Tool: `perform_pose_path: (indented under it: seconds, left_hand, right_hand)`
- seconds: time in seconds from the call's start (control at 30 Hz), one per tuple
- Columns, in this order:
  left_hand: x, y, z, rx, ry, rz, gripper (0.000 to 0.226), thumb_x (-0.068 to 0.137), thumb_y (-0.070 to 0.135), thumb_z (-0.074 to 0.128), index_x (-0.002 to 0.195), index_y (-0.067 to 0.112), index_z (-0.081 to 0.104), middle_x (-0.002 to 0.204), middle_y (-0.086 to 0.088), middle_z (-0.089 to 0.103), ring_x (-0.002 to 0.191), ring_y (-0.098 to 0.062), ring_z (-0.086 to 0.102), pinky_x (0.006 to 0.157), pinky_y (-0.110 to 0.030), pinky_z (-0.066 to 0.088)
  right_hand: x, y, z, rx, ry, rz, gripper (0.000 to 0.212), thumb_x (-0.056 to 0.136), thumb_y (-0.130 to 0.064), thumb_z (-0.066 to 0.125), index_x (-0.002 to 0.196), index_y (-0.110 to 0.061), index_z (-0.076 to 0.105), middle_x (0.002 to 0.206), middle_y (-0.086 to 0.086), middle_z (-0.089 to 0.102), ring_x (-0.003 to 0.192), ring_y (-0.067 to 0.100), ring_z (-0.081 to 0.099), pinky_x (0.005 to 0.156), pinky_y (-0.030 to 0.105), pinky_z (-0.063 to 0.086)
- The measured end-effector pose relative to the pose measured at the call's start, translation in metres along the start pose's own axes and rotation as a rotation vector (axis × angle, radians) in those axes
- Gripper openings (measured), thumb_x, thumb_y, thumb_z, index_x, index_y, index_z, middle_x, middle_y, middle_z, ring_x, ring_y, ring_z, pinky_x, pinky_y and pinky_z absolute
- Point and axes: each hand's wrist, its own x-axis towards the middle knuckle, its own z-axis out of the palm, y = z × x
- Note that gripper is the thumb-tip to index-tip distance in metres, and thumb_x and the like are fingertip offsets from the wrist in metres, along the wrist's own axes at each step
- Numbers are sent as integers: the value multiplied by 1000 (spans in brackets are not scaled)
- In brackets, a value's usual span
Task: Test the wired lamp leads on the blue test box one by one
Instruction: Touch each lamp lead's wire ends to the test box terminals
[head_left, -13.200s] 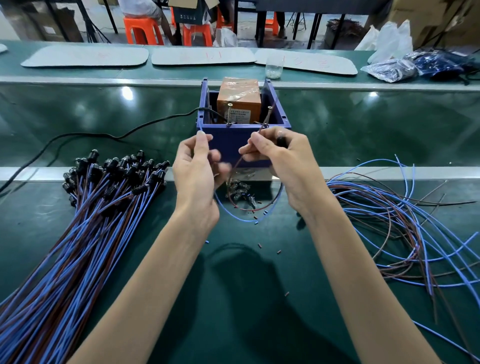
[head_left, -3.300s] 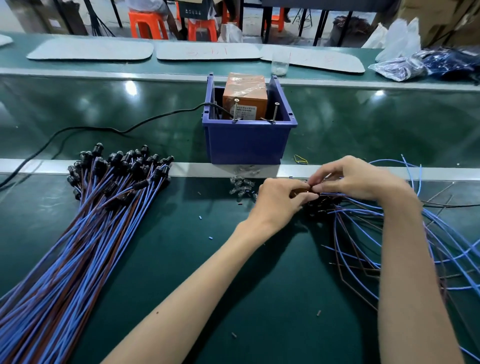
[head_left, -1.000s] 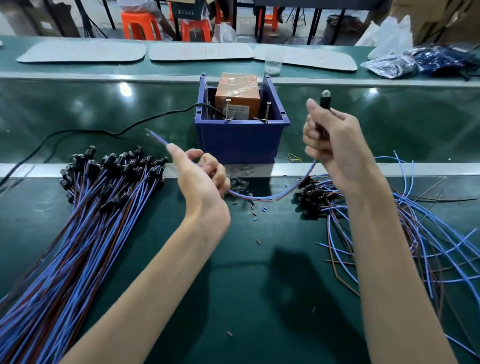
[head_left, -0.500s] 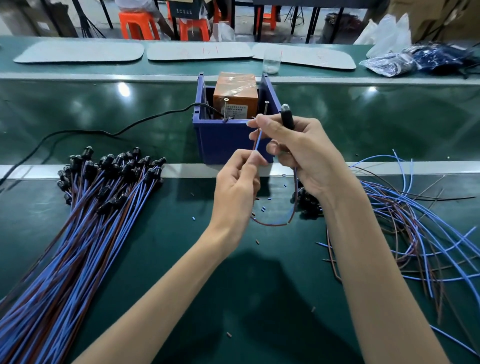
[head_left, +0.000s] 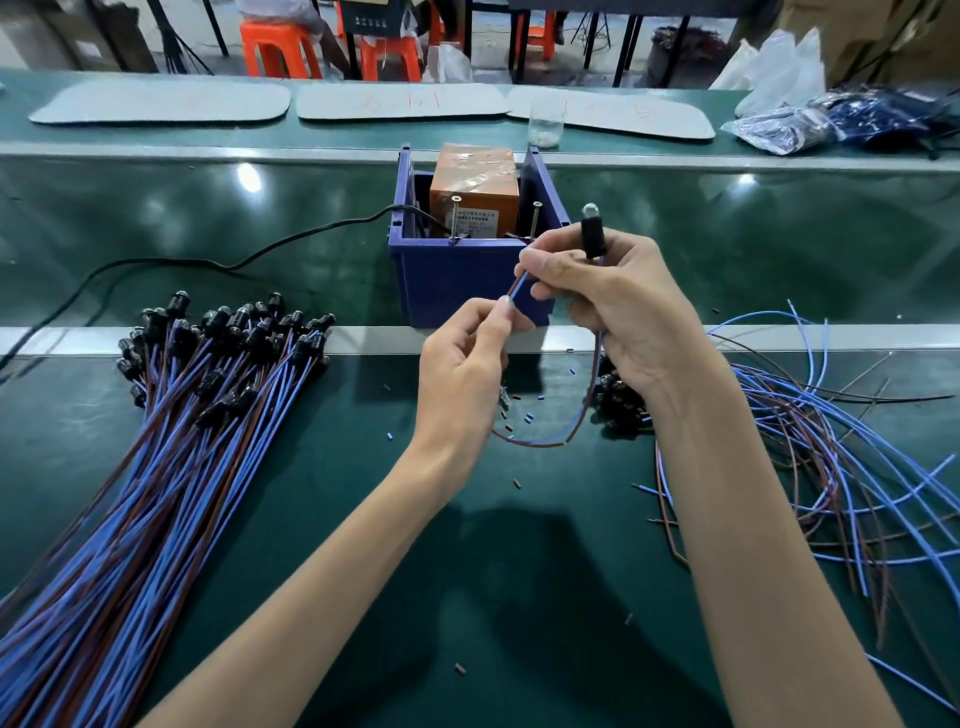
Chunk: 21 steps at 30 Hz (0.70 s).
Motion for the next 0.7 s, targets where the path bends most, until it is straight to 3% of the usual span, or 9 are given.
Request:
perform_pose_path:
  seconds: [0.17, 0.27, 0.37, 0.53, 0.7]
  left_hand:
    - [1, 3, -5, 128, 5, 97, 31, 100, 20, 50, 71, 20, 61, 45, 13, 36, 44, -4, 27, 46, -17, 23]
    - [4, 6, -9, 190, -4, 150, 29, 99, 17, 52, 72, 18, 62, 49, 17, 48, 46, -3, 32, 48, -14, 25]
    - [5, 7, -11, 188, -21, 147, 29, 99, 16, 52, 72, 17, 62, 47, 17, 45, 45, -3, 32, 48, -13, 24]
    - [2, 5, -7, 182, -3, 125, 29, 98, 17, 53, 71, 17, 63, 58, 0, 47, 47, -6, 31, 48, -18, 25]
    - [2, 3, -5, 180, 30, 124, 30, 98, 17, 53, 69, 17, 63, 55, 0, 43, 46, -6, 30, 47, -16, 24]
  right_hand:
    - [-2, -5, -9, -102, -13, 18, 15, 79, -14, 76, 69, -22, 69, 55, -13, 59, 61, 1, 62, 41, 10, 30]
    - [-3, -7, -13, -120, -33, 36, 15, 81, -12, 74, 70, -21, 68, 61, -9, 66, 59, 3, 63, 44, 11, 31]
    - [-2, -6, -10, -91, -20, 50, 16, 84, -8, 71, 73, -18, 66, 64, -3, 69, 57, 7, 66, 46, 13, 31]
    - [0, -3, -3, -18, 38, 85, 20, 85, -1, 67, 71, -13, 61, 56, -3, 67, 50, 6, 65, 38, 10, 28]
    - [0, 1, 3, 70, 77, 92, 25, 85, 1, 66, 66, -12, 60, 56, -3, 66, 45, 5, 61, 39, 8, 32]
